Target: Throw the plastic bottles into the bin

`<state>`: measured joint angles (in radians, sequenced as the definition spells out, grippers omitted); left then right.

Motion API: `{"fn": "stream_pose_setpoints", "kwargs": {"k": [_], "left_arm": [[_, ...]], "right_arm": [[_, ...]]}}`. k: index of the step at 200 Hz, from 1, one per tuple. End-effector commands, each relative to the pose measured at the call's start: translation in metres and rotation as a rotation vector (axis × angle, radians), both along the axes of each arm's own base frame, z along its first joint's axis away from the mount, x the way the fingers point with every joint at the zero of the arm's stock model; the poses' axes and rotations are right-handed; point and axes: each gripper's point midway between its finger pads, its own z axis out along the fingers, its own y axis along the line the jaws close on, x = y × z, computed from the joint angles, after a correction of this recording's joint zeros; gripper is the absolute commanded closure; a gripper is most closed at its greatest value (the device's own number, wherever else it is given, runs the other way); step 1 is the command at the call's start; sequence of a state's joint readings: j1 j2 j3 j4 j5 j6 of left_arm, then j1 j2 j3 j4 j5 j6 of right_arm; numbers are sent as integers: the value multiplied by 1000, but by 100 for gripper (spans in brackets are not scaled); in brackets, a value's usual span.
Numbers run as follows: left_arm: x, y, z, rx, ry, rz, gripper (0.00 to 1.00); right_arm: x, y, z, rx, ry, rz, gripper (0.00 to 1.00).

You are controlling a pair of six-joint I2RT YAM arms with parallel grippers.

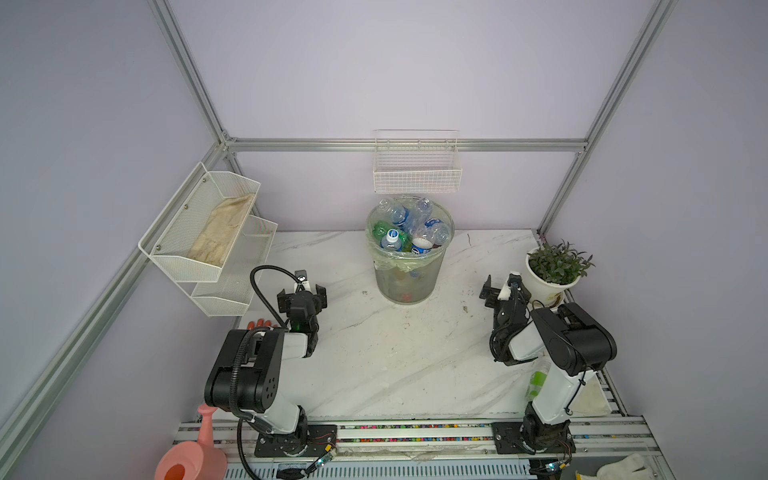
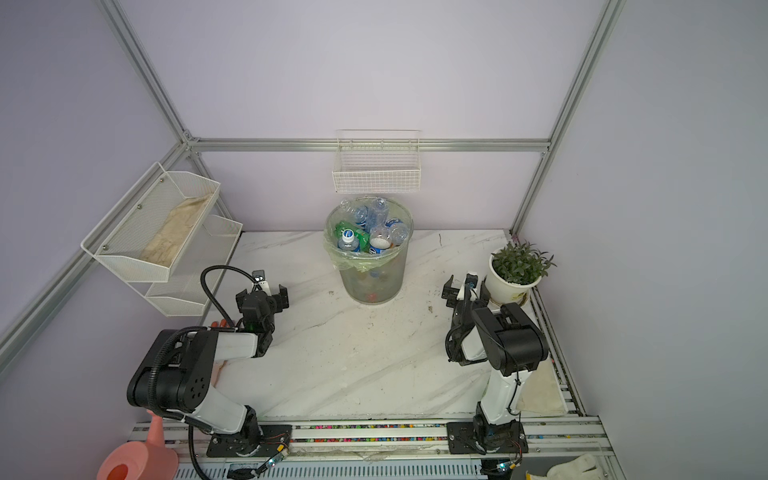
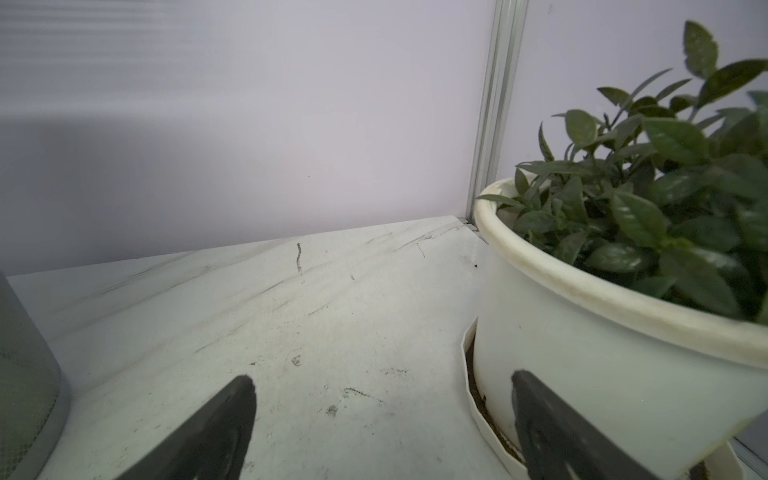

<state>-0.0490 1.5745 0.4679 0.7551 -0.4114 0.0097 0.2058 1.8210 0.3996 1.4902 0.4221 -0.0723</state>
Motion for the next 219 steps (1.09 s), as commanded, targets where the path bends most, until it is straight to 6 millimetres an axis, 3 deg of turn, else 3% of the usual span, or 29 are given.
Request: {"fn": "stream_pose_setpoints", "kwargs": {"k": [1, 9, 22, 33, 69, 102, 129, 165, 192, 219], "left_arm": [[5, -12, 16, -57, -63, -65, 0], [-5, -16, 10, -70, -91, -91, 0], [-17, -27, 21, 21, -213, -131, 0], [-23, -29, 19, 19, -211, -125, 0], [-14, -24, 15, 2, -168, -105, 0], [0, -17, 5, -84, -93, -141, 0], [0, -15, 6, -89, -102, -144, 0], [-2, -15, 7, -85, -108, -142, 0], [-7, -8, 9, -66, -126, -84, 0], [-19, 1, 15, -62, -187, -12, 0]], "right_arm": [[7, -14, 4, 50, -1, -53, 3], [8, -16, 4, 52, 2, -54, 3], [8, -16, 4, 50, 3, -53, 3], [8, -16, 4, 51, 3, -54, 3], [6, -16, 7, 21, -3, -51, 2], [-10, 6, 16, -35, -62, 60, 3], [-20, 14, 21, -60, -106, 94, 3], [-4, 15, 15, -36, -57, 91, 3], [17, -2, 2, 35, 27, 60, 3], [20, -9, 0, 56, 37, 65, 3]]}}
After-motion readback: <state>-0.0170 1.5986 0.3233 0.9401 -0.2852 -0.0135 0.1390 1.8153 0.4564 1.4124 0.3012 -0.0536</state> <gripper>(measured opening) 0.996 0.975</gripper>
